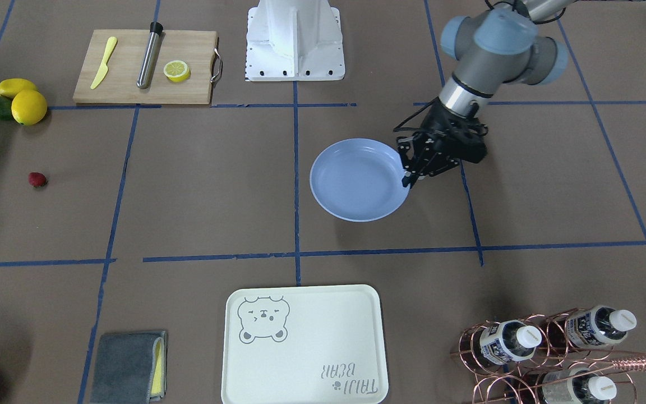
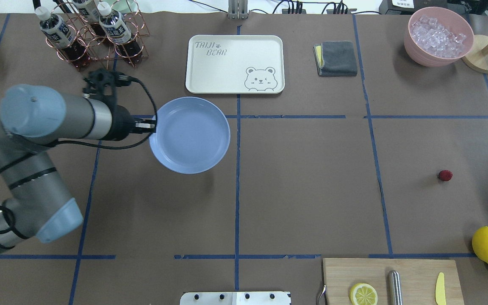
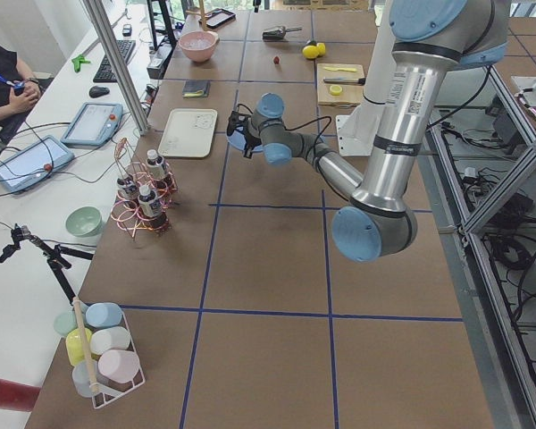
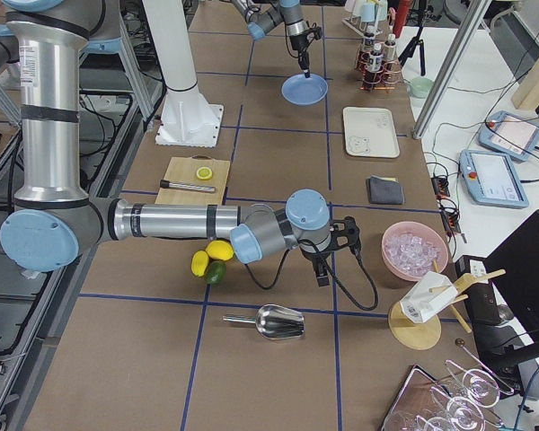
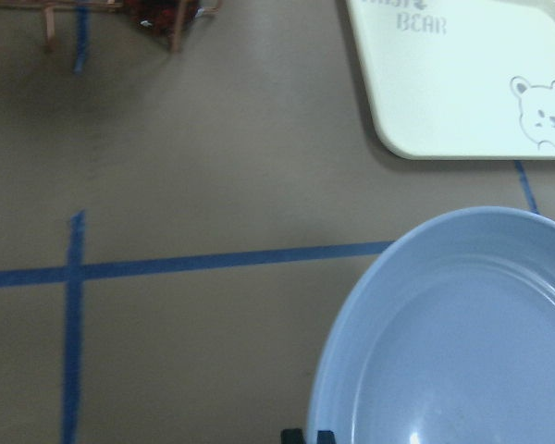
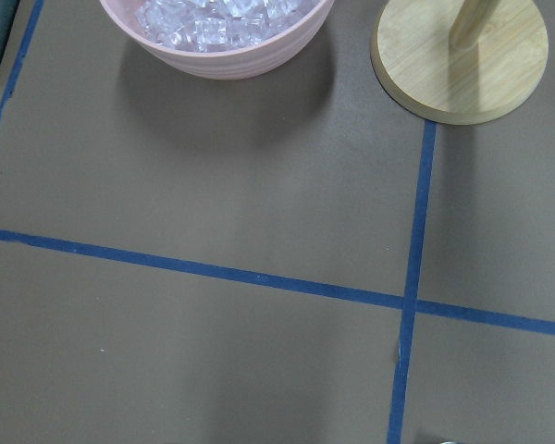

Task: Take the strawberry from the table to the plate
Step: 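Grip the plate rim with the left gripper and drag it toward the table center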

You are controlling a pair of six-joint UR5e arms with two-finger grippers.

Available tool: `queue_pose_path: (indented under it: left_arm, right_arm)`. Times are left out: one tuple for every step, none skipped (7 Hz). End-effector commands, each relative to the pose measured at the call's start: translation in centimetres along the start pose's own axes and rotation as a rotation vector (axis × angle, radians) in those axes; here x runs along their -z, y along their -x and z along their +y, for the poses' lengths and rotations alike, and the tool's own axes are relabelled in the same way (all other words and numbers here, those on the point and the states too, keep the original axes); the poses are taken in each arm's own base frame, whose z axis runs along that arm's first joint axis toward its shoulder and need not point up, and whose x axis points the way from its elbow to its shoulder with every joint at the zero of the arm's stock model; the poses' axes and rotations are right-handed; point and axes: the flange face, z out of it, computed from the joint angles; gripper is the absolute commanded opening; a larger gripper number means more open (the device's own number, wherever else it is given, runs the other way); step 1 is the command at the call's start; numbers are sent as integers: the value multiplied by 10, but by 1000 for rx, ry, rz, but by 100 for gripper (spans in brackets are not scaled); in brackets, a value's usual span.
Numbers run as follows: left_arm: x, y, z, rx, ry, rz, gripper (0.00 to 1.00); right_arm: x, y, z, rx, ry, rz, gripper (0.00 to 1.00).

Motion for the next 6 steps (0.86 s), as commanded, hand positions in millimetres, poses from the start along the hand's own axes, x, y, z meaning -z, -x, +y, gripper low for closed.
queue_pose_path:
  left_arm:
    - [-32,-52,23,-33,30,-5,0]
    - [-41,-60,28,-38,43,-6,0]
    - [-58,-67,46,-56,50,-9,0]
    - [-74,-74,63,-72,53,14,0]
    - [-82,-69,66,-74,57,13,0]
    - [-83,-68,66,-72,57,13,0]
  right_arm:
    - [0,0,0,0,0,0,100]
    - [0,0,0,-1,-1,0,100]
    - [0,0,0,0,0,0,100]
    - [0,0,0,0,0,0,100]
    - [0,0,0,0,0,0,100]
    - [0,0,0,0,0,0,100]
